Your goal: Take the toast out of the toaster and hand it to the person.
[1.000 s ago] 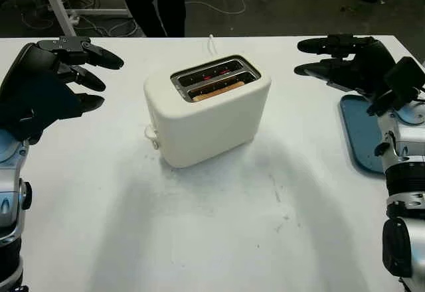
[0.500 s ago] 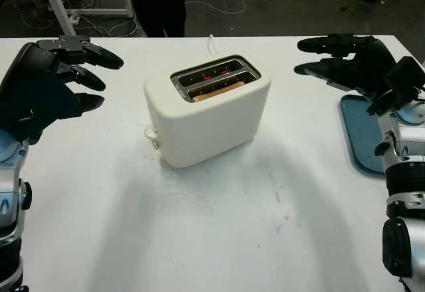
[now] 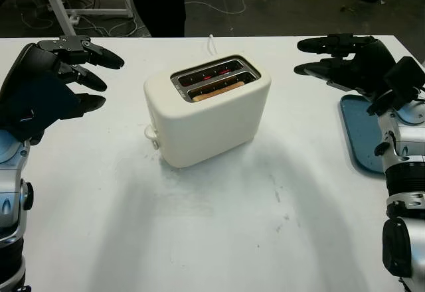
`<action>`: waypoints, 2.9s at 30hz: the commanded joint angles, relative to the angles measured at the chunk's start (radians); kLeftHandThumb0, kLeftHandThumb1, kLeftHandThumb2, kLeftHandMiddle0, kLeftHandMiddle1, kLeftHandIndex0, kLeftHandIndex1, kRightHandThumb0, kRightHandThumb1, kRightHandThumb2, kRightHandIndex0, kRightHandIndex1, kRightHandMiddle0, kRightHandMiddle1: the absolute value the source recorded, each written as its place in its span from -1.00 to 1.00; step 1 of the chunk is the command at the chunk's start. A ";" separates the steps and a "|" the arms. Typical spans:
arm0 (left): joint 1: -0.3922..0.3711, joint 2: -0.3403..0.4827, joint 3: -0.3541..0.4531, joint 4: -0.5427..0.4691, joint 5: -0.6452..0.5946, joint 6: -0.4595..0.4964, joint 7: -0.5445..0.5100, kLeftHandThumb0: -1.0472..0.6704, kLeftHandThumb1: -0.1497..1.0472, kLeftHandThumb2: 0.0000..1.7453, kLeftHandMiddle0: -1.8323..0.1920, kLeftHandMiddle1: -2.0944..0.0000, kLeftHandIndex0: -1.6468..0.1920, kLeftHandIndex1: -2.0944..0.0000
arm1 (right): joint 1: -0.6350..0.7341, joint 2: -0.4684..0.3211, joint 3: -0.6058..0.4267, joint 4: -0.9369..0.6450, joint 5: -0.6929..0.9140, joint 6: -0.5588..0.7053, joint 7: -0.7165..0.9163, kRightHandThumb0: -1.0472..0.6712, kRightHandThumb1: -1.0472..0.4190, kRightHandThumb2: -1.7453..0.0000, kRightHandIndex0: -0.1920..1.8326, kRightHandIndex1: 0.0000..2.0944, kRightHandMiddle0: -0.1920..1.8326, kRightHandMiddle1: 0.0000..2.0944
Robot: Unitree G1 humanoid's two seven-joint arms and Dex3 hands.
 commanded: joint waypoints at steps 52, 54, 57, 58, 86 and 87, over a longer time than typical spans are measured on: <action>-0.016 -0.007 -0.010 0.000 0.001 0.005 0.024 0.85 0.79 -0.82 0.33 -0.24 0.23 0.09 | -0.057 0.003 -0.001 0.086 0.004 -0.069 0.030 -0.23 -0.77 0.99 0.25 -0.99 0.10 -1.00; -0.015 -0.010 -0.006 0.003 -0.004 -0.001 0.023 0.86 0.79 -0.82 0.33 -0.23 0.23 0.09 | -0.056 0.006 -0.003 0.084 0.007 -0.061 0.028 -0.23 -0.76 1.00 0.25 -0.99 0.10 -1.00; -0.016 -0.016 0.002 0.007 -0.016 -0.003 0.022 0.86 0.79 -0.81 0.32 -0.24 0.23 0.09 | -0.057 0.008 -0.004 0.085 0.009 -0.062 0.029 -0.20 -0.75 1.00 0.25 -0.99 0.10 -1.00; -0.016 -0.016 0.003 0.009 -0.018 -0.007 0.021 0.85 0.79 -0.81 0.32 -0.24 0.24 0.09 | -0.057 0.008 -0.003 0.087 0.008 -0.064 0.028 -0.20 -0.75 1.00 0.25 -1.00 0.10 -1.00; -0.015 -0.012 -0.005 0.009 -0.010 -0.012 0.019 0.85 0.79 -0.84 0.31 -0.24 0.25 0.05 | -0.046 0.002 -0.005 0.084 0.007 -0.062 0.025 -0.25 -0.75 1.00 0.23 -1.00 0.10 -1.00; -0.014 -0.015 -0.003 0.014 -0.015 -0.021 0.019 0.86 0.79 -0.84 0.31 -0.25 0.25 0.05 | -0.046 0.001 -0.005 0.084 0.007 -0.060 0.025 -0.25 -0.74 1.00 0.24 -1.00 0.10 -1.00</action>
